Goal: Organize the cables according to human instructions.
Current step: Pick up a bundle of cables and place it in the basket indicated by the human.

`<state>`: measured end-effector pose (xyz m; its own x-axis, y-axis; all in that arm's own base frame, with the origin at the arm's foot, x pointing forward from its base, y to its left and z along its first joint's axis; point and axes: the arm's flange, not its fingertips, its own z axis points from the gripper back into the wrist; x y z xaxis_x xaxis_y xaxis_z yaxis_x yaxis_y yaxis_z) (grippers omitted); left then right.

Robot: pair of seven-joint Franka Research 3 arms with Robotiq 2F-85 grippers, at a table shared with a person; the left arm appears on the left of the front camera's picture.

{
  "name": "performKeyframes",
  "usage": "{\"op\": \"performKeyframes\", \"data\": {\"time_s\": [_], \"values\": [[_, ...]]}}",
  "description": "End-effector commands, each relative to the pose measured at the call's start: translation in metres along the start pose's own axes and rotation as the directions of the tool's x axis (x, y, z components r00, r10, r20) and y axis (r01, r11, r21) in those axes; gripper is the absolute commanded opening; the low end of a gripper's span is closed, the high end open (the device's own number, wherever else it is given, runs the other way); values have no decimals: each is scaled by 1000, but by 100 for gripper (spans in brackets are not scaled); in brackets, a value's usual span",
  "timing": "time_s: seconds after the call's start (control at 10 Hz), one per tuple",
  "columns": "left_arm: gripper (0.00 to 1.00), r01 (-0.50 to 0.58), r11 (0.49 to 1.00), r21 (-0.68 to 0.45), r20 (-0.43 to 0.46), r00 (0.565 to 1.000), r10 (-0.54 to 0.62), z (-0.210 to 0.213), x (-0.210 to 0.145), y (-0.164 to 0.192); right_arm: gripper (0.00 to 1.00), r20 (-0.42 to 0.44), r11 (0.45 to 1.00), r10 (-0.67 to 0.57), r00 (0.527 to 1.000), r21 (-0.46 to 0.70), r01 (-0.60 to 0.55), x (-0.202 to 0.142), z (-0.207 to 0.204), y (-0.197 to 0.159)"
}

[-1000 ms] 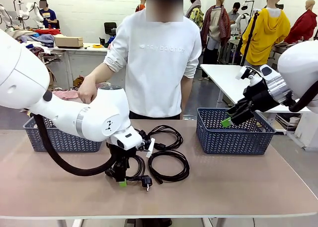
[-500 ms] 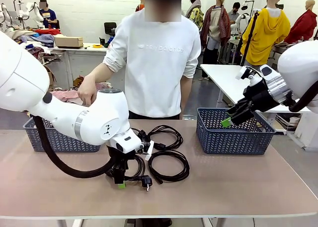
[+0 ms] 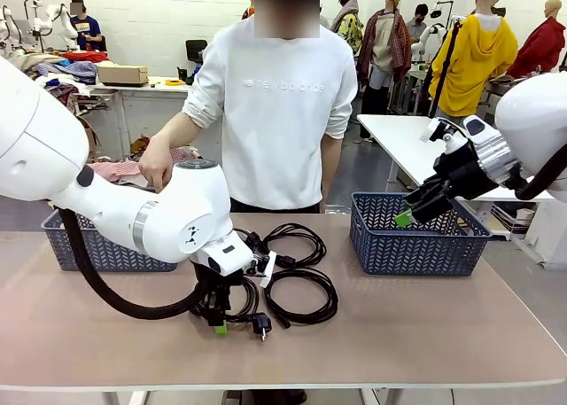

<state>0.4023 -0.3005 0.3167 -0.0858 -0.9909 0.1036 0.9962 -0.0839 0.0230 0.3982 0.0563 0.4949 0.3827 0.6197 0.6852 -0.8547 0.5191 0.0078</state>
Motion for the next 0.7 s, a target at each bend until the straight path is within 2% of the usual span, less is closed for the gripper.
{"op": "performKeyframes", "data": {"time_s": [0.0, 0.3, 0.4, 0.6], "values": [[40, -2, 1000, 17, -14, 1000, 2, 3, -5, -5, 100, 30, 1000, 10, 999, 11, -11, 1, -2, -3], [8, 8, 1000, -3, -16, 1000, -8, 9, -6, -7, 100, 30, 1000, 10, 999, 11, -11, 1, -2, -3], [0, 11, 1000, -10, -22, 1000, -11, 12, -6, -8, 100, 30, 1000, 10, 999, 11, -11, 1, -2, -3], [0, 10, 1000, -13, -38, 999, -10, 21, -6, -10, 100, 30, 1000, 10, 999, 11, -11, 1, -2, -3]]}}
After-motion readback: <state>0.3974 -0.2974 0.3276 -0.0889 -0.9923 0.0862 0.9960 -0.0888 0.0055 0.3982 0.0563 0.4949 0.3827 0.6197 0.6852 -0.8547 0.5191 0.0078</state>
